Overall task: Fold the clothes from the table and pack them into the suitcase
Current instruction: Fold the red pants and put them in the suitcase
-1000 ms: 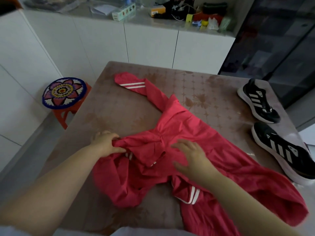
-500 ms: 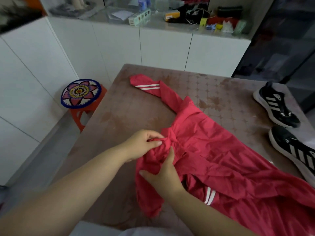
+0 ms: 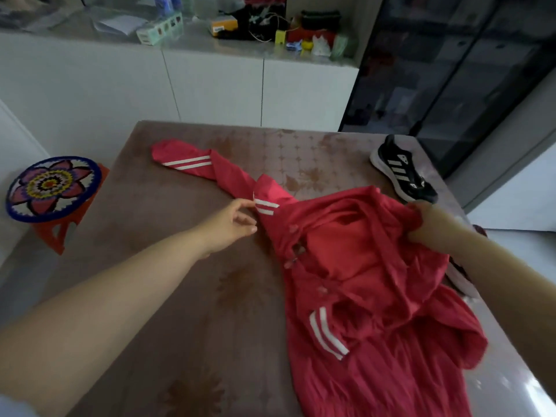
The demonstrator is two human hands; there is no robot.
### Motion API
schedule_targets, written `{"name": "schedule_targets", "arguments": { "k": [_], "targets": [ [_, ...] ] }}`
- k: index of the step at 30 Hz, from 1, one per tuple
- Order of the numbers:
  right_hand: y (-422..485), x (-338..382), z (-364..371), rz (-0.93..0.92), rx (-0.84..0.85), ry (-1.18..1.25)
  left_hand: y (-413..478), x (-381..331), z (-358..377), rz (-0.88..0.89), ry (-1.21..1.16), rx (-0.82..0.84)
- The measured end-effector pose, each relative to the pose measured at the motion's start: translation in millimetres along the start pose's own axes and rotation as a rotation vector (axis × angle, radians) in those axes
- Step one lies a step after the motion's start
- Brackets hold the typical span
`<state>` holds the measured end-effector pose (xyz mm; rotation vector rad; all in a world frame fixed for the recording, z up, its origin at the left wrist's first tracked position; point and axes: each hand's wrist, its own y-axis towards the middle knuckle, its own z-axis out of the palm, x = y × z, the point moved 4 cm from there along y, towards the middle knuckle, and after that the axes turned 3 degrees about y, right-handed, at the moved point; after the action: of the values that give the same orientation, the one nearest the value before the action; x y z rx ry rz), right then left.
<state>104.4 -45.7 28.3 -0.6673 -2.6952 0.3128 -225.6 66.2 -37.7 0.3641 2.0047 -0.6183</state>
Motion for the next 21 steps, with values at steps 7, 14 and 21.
{"name": "schedule_targets", "arguments": {
  "k": [7,14,21],
  "targets": [
    [59.7,-28.4,-42.0,0.005,-0.302,-0.148,79.3,-22.6,26.2,0.173,0.688,-0.082],
    [125.1,-22.1,-65.0,-0.145,-0.44,-0.33,160.3,-29.1,14.4,0.027,0.983,-0.173],
    [215.6,-15.1,-85.0,-0.236,-0.521,-0.504,219.3,0.4,-10.3,-0.13,1.059,-0.089]
  ]
}}
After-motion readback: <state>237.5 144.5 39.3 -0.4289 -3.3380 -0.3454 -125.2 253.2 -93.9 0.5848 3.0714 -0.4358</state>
